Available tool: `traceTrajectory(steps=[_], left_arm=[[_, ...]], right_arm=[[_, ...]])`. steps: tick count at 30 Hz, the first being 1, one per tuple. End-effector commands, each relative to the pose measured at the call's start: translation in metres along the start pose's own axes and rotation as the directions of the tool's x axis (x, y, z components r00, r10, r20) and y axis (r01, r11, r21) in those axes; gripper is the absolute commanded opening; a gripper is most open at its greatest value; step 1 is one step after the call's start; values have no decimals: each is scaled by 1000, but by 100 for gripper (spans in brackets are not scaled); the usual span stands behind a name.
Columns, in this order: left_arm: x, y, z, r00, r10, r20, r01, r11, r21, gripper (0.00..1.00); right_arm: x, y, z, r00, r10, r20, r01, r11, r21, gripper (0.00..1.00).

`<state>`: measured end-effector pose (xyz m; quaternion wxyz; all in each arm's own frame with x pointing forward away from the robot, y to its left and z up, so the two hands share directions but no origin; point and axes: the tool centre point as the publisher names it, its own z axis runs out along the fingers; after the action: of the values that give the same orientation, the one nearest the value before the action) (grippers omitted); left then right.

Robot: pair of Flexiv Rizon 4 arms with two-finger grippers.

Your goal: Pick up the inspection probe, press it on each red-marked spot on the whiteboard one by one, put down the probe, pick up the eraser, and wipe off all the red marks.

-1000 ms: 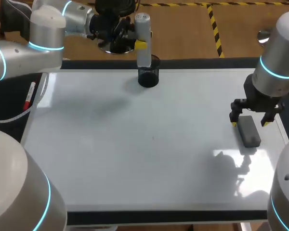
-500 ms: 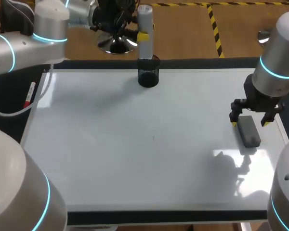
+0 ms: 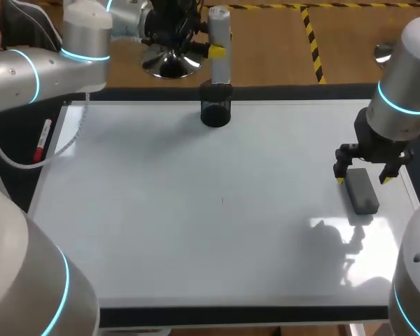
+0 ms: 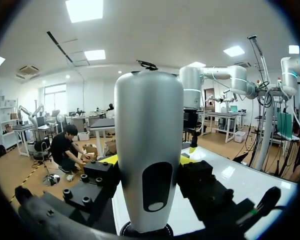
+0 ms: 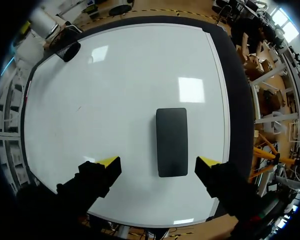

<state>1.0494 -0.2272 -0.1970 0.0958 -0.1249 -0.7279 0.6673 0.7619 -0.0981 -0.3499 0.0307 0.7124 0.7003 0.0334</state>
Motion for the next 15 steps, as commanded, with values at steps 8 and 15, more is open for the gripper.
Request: traceTrajectory(steps=[8,15], left_arm=[[-10,16,2,997,-21,-69,21,1000,5,0],[-5,25,-4,998,-33,-58,33,999,9,0]], right_arm=[[-1,-1,-1,1000,-1,-1,1,1000,-1,100],[-1,-1,-1,1000,-1,-1,1,1000,-1,100]])
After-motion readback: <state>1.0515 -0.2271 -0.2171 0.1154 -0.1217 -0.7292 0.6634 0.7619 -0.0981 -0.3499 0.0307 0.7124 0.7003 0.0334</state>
